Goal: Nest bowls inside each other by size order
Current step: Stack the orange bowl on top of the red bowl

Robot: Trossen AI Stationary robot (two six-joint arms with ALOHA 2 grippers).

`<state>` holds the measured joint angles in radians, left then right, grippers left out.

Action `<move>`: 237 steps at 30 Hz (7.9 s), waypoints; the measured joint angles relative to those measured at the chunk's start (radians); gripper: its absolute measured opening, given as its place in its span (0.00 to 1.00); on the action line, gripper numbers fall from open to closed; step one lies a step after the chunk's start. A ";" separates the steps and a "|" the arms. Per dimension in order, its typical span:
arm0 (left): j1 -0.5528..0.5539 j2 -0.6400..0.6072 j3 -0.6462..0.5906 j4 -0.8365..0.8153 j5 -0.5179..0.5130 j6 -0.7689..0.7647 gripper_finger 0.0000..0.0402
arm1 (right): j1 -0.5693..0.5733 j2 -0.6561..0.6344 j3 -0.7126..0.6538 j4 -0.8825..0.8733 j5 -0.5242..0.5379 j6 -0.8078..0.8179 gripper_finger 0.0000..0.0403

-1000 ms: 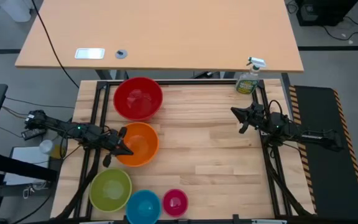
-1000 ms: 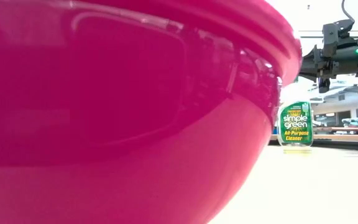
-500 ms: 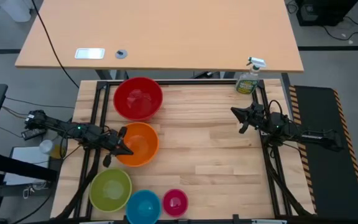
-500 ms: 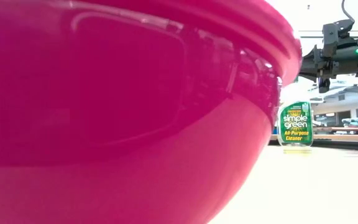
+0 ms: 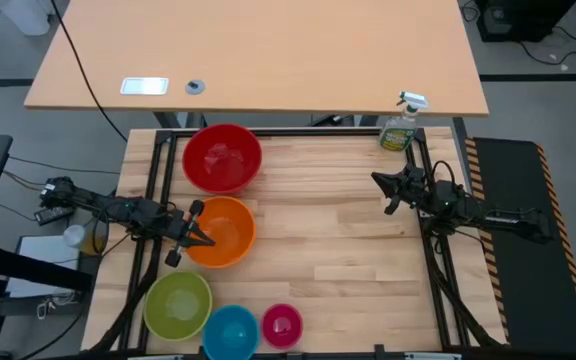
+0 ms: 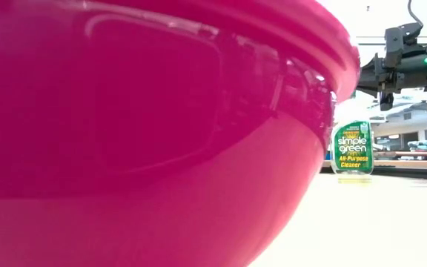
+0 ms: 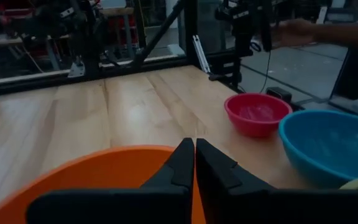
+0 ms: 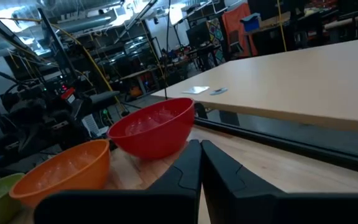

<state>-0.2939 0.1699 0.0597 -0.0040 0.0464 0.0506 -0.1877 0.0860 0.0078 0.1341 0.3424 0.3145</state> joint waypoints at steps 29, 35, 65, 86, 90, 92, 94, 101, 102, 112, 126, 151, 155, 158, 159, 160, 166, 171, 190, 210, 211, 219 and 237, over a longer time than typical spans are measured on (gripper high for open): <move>-0.003 0.114 0.154 0.007 -0.148 -0.081 0.05 | 0.081 0.359 0.218 0.270 -0.210 0.097 0.03; -0.016 0.265 0.291 -0.155 -0.051 -0.080 0.05 | 0.196 0.814 0.510 0.203 -0.142 0.032 0.03; -0.097 0.356 0.517 -0.437 -0.090 -0.066 0.23 | 0.263 2.124 1.936 -0.794 -0.048 0.234 0.58; -0.097 0.532 0.506 -0.236 -0.091 -0.015 0.23 | 0.230 2.238 1.955 -0.786 -0.079 0.270 0.26; -0.097 0.536 0.418 -0.058 -0.091 0.019 0.23 | 0.230 2.237 1.955 -0.776 -0.092 0.273 0.12; -0.095 0.536 0.383 0.003 -0.091 0.022 0.23 | 0.230 2.231 1.959 -0.767 -0.104 0.274 0.06; -0.090 0.524 0.378 0.001 -0.091 0.021 0.23 | 0.230 2.229 1.959 -0.778 -0.116 0.265 0.06; -0.089 0.380 0.380 -0.084 -0.091 0.016 0.23 | 0.228 2.224 1.956 -0.787 -0.117 0.252 0.06; -0.089 0.353 0.380 -0.101 -0.091 0.014 0.23 | 0.226 2.219 1.955 -0.792 -0.117 0.245 0.06; -0.089 0.146 0.380 -0.197 -0.091 -0.024 0.23 | 0.193 2.127 1.952 -0.790 -0.091 0.159 0.06; -0.089 0.095 0.383 -0.183 -0.110 -0.005 0.23 | 0.077 1.983 1.952 -0.565 -0.109 0.020 0.07; 0.039 0.129 0.379 -0.136 -0.925 0.152 0.21 | -0.086 2.074 1.954 -0.252 -0.113 -0.034 0.09; 0.130 0.176 0.379 -0.042 -1.004 0.222 0.18 | -0.087 2.074 1.953 -0.257 -0.091 -0.040 0.09; 0.172 0.197 0.379 0.065 -1.032 0.319 0.16 | -0.089 2.074 1.953 -0.257 -0.088 -0.038 0.09; 0.178 0.204 0.379 0.116 -1.031 0.354 0.15 | -0.091 2.074 1.953 -0.262 -0.078 -0.039 0.09; 0.179 0.207 0.379 0.166 -1.024 0.398 0.14 | -0.091 2.074 1.953 -0.263 -0.071 -0.042 0.09; 0.178 0.210 0.380 0.424 -0.996 0.636 0.12 | -0.101 2.074 1.953 -0.261 -0.067 -0.053 0.09; 0.175 0.214 0.444 0.384 -1.087 0.693 0.12 | -0.117 2.111 1.954 -0.227 -0.070 -0.050 0.09; 0.088 0.305 0.685 -0.354 -0.785 0.153 0.12 | -0.162 2.173 1.952 -0.362 -0.174 -0.020 0.19; 0.087 0.305 0.685 -0.463 -0.669 0.099 0.12 | -0.161 2.072 1.955 -0.387 -0.032 -0.182 0.41; 0.087 0.306 0.684 -0.465 -0.651 0.099 0.12 | -0.158 2.059 1.955 -0.412 -0.029 -0.191 0.41; 0.089 0.310 0.684 -0.500 -0.628 0.082 0.12 | -0.139 2.034 1.954 -0.660 -0.020 -0.153 0.41; 0.087 0.355 0.684 -0.532 -0.628 0.029 0.12 | -0.117 2.087 1.894 -0.568 -0.001 -0.168 0.41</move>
<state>-0.2070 0.5247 0.7437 -0.5362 -0.5812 0.0799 -0.3050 2.1731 1.9023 -0.4339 0.3412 0.1467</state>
